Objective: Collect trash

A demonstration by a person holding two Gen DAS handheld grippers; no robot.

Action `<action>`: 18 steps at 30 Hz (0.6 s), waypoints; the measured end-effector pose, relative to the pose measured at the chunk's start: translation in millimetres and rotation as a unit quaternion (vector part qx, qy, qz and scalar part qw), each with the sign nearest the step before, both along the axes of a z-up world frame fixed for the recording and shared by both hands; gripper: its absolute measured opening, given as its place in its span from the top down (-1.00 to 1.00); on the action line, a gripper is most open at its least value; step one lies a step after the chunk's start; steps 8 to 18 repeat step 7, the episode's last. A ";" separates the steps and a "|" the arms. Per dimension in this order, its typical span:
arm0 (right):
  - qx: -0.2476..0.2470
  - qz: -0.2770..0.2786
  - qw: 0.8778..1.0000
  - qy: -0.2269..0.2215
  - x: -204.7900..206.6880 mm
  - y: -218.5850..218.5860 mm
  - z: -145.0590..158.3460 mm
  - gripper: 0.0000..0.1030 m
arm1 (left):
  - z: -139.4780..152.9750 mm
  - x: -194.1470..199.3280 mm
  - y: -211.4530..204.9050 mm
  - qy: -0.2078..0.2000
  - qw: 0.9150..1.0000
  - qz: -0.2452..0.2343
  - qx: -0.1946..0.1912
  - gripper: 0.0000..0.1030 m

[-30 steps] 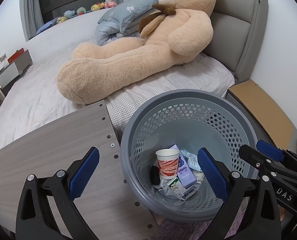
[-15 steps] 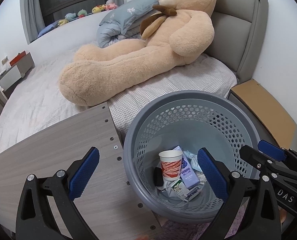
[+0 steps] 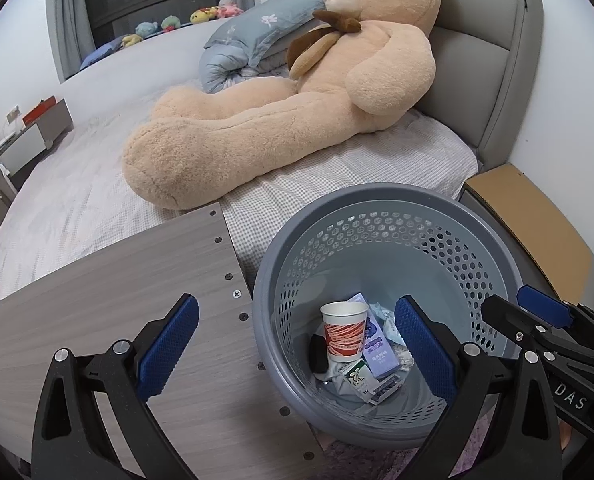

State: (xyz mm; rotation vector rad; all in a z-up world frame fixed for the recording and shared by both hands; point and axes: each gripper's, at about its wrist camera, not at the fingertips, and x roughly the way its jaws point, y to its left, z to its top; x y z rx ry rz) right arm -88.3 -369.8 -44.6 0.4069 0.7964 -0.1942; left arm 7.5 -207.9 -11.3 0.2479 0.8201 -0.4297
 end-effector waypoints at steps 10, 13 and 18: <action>0.000 0.001 1.000 0.000 1.3 1.3 0.4 -0.14 | 0.2 -0.8 0.9 -0.002 1.000 -0.001 -0.001 -0.88; 0.000 0.001 1.000 0.000 1.3 1.3 0.4 -0.14 | 0.2 -0.8 0.9 -0.002 1.000 -0.001 -0.001 -0.88; 0.000 0.001 1.000 0.000 1.3 1.3 0.4 -0.14 | 0.2 -0.8 0.9 -0.002 1.000 -0.001 -0.001 -0.88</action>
